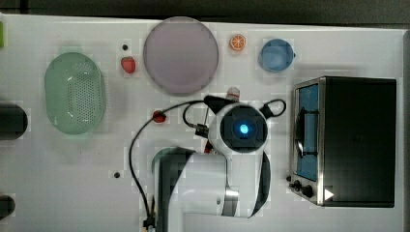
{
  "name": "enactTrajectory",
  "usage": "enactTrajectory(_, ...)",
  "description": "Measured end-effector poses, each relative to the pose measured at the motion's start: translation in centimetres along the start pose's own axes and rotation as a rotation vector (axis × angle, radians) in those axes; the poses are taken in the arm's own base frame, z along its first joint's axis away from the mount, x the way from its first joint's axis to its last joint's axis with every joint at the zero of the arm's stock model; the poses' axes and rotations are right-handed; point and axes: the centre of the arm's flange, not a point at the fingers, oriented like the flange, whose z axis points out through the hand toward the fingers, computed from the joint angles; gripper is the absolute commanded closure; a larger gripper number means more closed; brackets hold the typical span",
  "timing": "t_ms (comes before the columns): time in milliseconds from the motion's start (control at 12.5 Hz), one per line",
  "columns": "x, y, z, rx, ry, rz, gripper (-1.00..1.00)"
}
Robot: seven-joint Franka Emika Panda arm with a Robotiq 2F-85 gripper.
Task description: Pick ketchup from plate and place it on table.
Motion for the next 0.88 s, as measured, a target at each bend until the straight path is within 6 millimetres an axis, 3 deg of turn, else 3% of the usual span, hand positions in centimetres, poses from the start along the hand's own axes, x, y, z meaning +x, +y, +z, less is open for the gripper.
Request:
enactTrajectory(240,-1.3,0.7,7.9,-0.001,-0.044,0.009,-0.18)
enactTrajectory(400,-1.0,0.5,11.7,-0.001,-0.06,0.002,-0.24)
enactTrajectory(560,-1.2,0.5,14.9,0.0,-0.087,0.003,-0.65)
enactTrajectory(720,-1.1,0.4,16.8,0.004,-0.077,0.002,-0.99)
enactTrajectory(880,-0.7,0.2,16.6,0.009,-0.051,0.0,-1.0)
